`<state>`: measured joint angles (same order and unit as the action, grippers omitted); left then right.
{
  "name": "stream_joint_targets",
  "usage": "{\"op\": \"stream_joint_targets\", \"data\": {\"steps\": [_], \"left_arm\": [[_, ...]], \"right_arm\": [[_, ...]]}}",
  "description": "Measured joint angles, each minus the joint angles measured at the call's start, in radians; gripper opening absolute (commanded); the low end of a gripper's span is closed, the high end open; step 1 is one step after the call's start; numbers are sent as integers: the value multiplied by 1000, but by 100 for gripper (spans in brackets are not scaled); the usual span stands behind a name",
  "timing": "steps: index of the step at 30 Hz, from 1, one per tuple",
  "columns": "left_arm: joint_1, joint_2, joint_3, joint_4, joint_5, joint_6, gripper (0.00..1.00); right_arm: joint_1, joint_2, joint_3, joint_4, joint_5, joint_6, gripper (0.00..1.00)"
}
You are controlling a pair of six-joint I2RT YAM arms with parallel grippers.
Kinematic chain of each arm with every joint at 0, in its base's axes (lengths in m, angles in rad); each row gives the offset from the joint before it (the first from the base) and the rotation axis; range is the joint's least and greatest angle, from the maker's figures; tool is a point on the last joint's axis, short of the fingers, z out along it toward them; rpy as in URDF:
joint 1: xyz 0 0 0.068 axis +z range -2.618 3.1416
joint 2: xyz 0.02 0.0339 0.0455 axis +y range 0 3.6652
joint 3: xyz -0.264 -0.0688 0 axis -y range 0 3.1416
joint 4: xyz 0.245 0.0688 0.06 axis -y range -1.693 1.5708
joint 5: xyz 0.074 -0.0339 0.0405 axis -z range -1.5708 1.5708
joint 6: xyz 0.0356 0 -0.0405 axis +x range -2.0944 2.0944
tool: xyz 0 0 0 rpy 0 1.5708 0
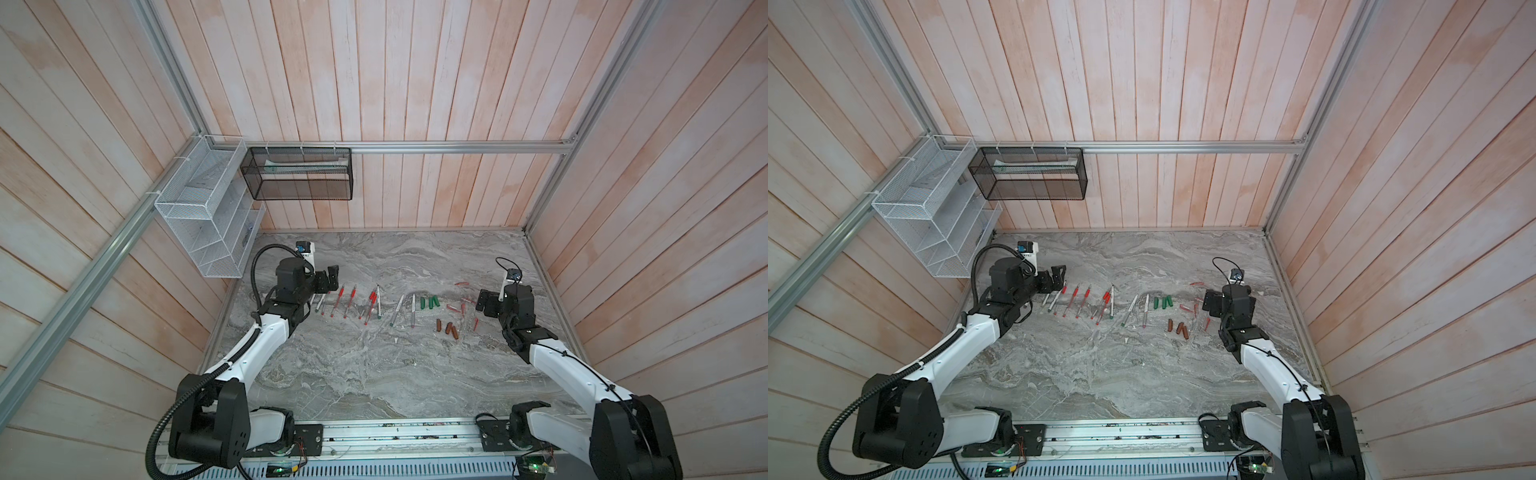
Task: Remove pen caps from pens
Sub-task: Reset both arms
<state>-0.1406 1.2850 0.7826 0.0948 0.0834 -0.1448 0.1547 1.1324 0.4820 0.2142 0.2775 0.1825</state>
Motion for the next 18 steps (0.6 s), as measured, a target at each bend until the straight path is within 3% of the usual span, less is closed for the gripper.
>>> {"op": "stream_joint_targets", "data": {"steps": [7, 11, 18], "left_arm": [[198, -5, -288, 311, 35, 37, 100], [207, 16, -421, 500, 60, 85, 100], [207, 92, -514, 772, 63, 119, 100]], "right_arm": [[-158, 69, -156, 334, -29, -62, 98], [-173, 127, -245, 549, -36, -84, 97], [-173, 172, -267, 715, -48, -115, 95]]}}
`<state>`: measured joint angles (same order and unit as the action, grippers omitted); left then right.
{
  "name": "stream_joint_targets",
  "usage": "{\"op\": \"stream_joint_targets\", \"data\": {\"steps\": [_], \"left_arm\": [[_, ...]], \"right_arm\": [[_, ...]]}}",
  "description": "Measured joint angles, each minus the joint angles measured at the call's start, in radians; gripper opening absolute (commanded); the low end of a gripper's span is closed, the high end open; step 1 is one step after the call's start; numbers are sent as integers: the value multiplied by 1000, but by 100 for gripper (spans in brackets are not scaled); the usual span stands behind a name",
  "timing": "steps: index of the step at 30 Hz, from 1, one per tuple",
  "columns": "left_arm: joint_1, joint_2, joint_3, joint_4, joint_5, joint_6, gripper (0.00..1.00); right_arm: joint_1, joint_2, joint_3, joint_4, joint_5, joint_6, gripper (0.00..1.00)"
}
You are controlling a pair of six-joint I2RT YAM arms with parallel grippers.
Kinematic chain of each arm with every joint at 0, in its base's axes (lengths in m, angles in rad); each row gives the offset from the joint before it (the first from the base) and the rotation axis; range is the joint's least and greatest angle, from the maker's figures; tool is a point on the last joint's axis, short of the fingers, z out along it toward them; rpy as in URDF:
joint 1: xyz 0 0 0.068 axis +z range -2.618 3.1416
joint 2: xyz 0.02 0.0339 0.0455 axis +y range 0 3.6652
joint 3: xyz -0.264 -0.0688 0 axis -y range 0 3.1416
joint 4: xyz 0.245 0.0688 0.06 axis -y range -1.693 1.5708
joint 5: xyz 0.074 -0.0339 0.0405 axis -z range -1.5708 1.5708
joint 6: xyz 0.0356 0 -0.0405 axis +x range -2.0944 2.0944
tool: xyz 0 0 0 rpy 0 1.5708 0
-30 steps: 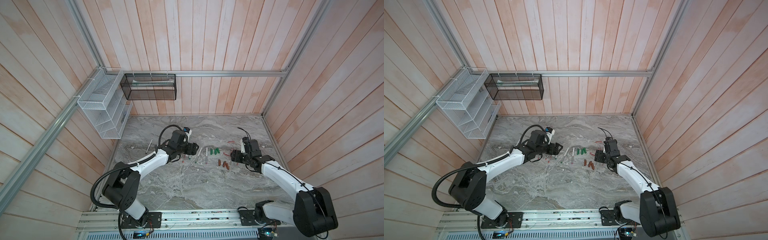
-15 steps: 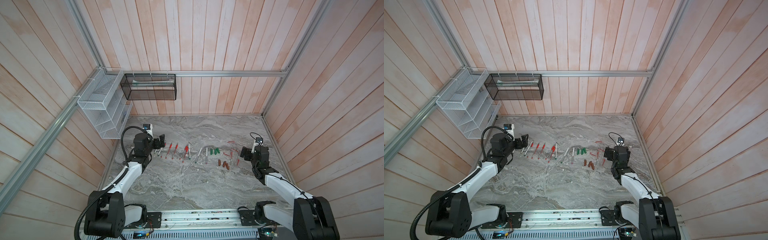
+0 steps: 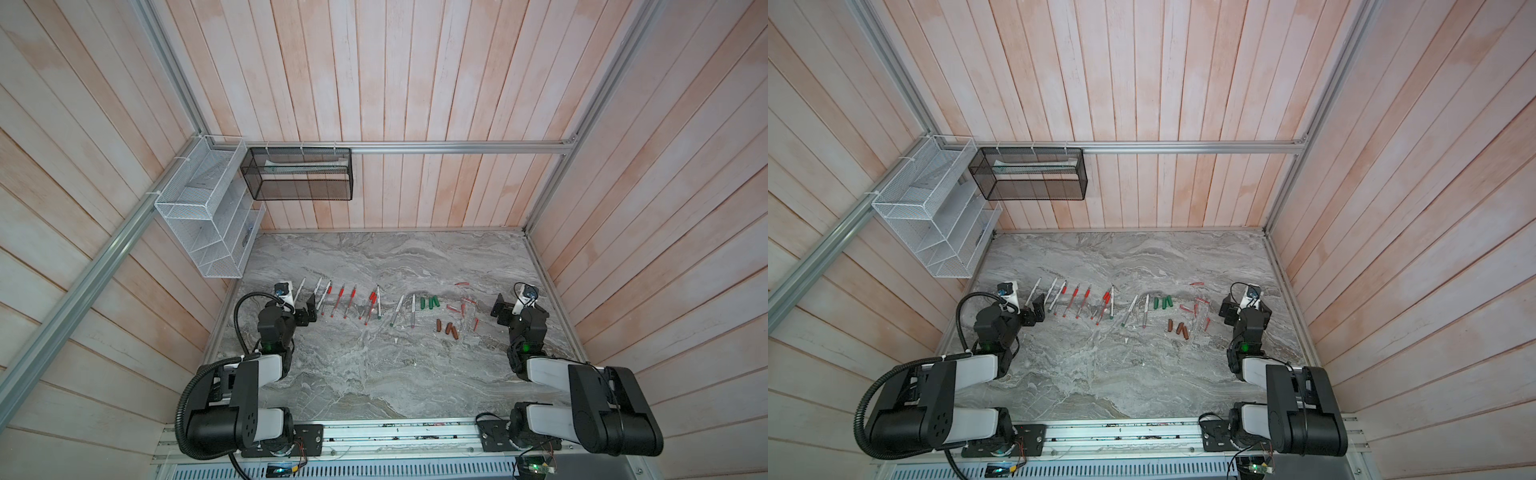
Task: Remove pen caps from pens
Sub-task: Reset both arms
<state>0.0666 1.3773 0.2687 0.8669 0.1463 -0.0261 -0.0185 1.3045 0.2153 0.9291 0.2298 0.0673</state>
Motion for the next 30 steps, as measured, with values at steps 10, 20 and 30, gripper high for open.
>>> {"op": "stream_joint_targets", "data": {"steps": [10, 20, 30], "left_arm": [[3, 201, -129, 421, -39, -23, 100], [-24, 200, -46, 399, -171, -37, 100], [-57, 199, -11, 336, -219, -22, 100]], "right_arm": [[0, 190, -1, 275, -30, 3, 96], [1, 256, -40, 440, -16, 8, 98], [2, 256, -40, 464, -6, 8, 98]]}}
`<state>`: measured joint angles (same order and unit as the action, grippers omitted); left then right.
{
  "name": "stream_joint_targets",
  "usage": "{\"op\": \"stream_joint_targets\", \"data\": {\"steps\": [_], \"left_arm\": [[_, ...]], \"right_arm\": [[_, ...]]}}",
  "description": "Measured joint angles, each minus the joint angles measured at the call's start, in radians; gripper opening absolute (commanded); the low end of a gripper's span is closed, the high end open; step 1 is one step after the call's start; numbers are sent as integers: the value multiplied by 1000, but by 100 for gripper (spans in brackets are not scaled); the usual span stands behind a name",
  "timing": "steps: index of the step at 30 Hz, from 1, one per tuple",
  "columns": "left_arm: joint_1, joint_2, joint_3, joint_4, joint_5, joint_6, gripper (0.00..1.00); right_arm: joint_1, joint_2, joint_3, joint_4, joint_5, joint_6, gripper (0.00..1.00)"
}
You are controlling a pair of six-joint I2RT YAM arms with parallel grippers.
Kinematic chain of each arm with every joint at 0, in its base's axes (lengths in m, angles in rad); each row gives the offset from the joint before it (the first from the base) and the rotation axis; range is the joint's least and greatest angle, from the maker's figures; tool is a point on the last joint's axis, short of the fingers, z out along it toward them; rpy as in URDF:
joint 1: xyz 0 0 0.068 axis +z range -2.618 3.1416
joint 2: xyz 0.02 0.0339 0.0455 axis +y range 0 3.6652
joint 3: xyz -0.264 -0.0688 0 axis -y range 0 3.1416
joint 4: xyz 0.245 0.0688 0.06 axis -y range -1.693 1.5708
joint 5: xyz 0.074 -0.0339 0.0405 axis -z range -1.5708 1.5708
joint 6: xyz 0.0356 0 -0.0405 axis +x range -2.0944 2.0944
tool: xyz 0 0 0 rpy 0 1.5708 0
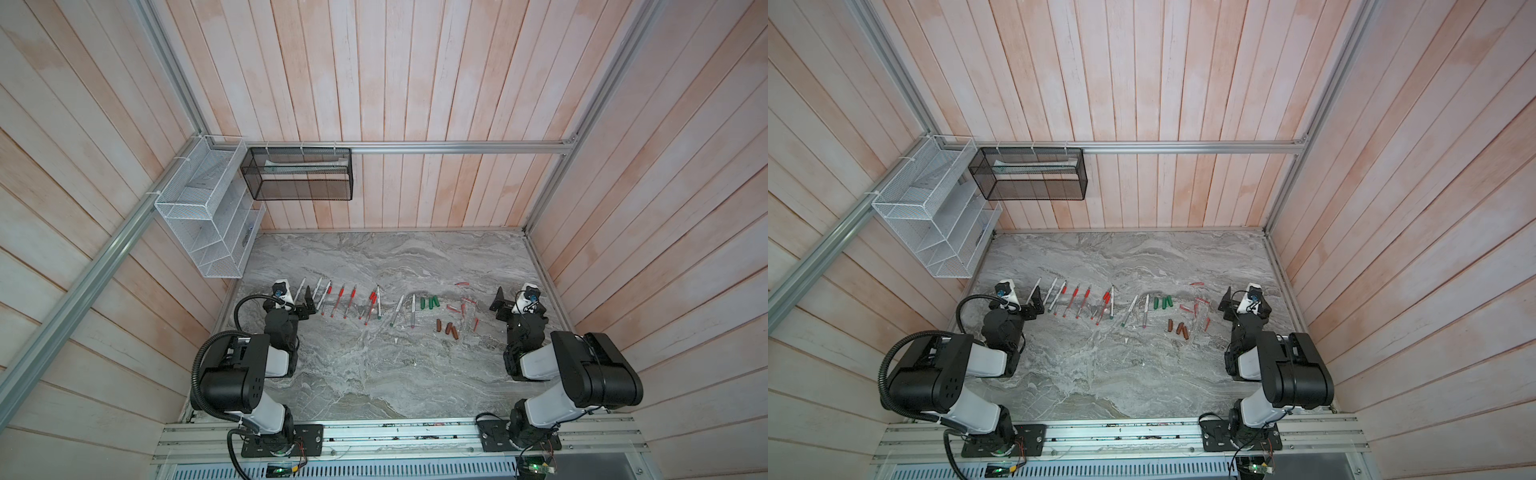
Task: Remove pen caps from pens
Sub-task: Reset both arms
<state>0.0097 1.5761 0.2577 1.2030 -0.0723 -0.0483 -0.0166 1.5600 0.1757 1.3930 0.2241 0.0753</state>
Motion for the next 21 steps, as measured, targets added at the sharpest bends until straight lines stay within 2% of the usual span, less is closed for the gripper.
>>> {"op": "stream_joint_targets", "data": {"steps": [16, 21], "left_arm": [[0, 0, -7, 11, -7, 5, 100], [0, 12, -175, 211, 66, 32, 100]], "right_arm": [[3, 0, 0, -2, 0, 0, 98], [3, 0, 0, -2, -6, -2, 98]]}}
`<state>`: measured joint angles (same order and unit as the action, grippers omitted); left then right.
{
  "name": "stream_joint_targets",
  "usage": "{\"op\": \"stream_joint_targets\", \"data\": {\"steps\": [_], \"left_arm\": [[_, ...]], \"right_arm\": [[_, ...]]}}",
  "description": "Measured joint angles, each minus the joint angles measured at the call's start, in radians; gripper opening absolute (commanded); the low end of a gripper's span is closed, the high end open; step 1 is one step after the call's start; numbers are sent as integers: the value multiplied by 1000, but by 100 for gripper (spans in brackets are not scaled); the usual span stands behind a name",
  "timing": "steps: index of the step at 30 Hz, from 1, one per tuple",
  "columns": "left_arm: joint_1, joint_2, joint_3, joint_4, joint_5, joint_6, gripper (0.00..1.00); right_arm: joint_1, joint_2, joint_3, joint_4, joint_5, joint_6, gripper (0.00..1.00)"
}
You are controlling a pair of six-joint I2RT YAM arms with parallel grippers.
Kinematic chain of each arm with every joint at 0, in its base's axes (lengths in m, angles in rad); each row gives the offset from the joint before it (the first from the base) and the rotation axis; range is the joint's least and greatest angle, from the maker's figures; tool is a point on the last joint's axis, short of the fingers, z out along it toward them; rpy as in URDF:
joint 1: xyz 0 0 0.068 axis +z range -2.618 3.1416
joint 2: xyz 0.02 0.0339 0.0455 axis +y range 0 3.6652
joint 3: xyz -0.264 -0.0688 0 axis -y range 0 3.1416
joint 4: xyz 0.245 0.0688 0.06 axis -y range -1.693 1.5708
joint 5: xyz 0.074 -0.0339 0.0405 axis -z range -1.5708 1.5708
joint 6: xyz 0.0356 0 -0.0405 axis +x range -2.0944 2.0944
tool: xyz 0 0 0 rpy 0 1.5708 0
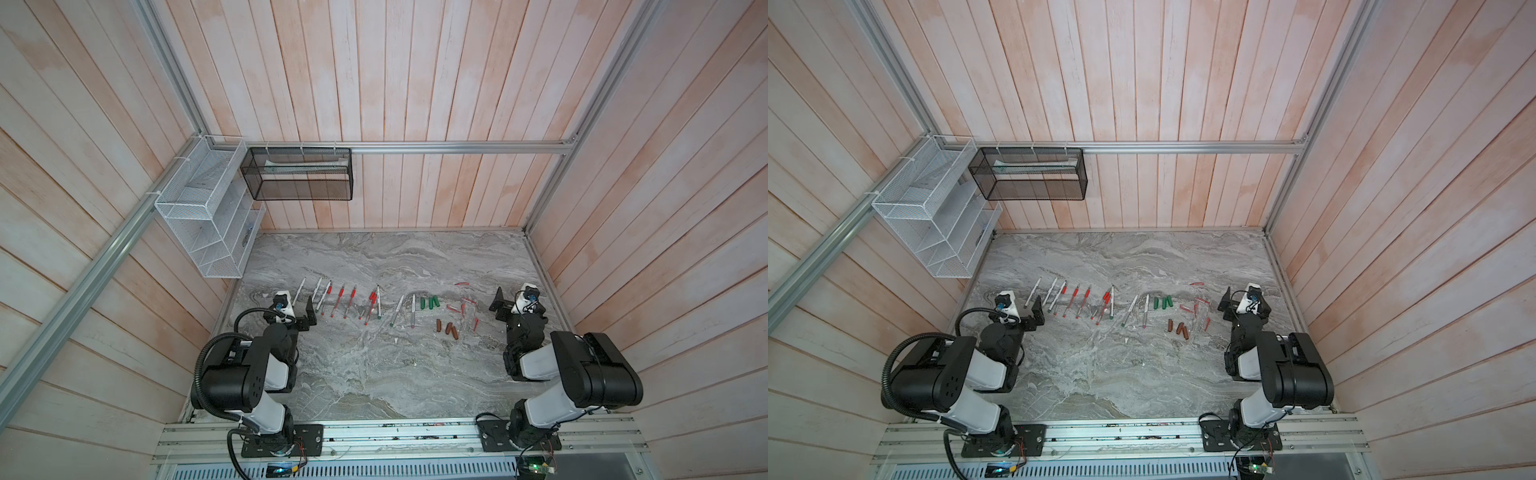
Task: Remove pen caps from pens
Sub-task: Reset both arms
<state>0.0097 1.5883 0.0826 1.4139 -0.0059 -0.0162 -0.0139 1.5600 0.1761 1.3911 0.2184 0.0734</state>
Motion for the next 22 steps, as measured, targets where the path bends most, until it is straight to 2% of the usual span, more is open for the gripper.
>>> {"op": "stream_joint_targets", "data": {"steps": [3, 9, 22], "left_arm": [[0, 0, 13, -5, -9, 0, 100], [-3, -10, 166, -127, -112, -26, 100], [-6, -14, 169, -195, -153, -32, 100]], "right_arm": [[0, 0, 3, -2, -11, -5, 98], [0, 0, 3, -3, -19, -11, 98], [0, 0, 3, -3, -22, -14, 98]]}}
